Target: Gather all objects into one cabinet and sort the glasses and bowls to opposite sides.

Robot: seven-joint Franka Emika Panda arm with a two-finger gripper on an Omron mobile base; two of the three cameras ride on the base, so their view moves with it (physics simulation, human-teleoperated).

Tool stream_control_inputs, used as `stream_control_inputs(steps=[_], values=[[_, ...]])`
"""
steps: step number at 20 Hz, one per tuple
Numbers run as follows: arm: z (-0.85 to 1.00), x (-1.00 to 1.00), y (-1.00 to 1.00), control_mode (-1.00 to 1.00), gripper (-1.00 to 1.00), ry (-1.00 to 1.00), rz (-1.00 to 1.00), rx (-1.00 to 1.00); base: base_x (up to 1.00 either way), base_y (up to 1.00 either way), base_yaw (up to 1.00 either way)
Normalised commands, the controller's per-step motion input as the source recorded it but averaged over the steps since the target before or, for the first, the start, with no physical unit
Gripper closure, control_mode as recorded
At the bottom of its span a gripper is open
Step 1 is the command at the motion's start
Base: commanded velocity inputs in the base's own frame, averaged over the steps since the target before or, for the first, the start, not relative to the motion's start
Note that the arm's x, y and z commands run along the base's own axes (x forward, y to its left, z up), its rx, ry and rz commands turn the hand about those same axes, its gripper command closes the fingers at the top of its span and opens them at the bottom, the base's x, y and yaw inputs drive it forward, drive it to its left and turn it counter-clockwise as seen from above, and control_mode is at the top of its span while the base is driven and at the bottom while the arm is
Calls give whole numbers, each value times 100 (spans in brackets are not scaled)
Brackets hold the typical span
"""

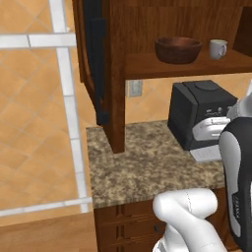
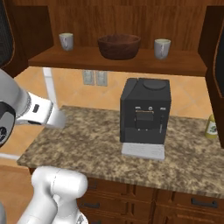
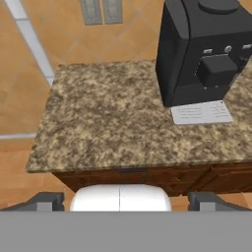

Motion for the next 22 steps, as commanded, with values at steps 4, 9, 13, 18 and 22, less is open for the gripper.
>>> stream_control_inputs(steps=[4, 9, 13, 18, 22], values=[[0, 0, 0, 100, -100, 0, 0, 0, -100, -28, 0], [0, 0, 0, 100, -100, 0, 0, 0, -100, -21, 0], [0, 0, 0, 100, -100, 0, 0, 0, -75, -16, -26], [0, 0, 0, 100, -100, 0, 0, 0, -33, -5, -74], [0, 0, 0, 100, -100, 0, 0, 0, -17, 0, -80]])
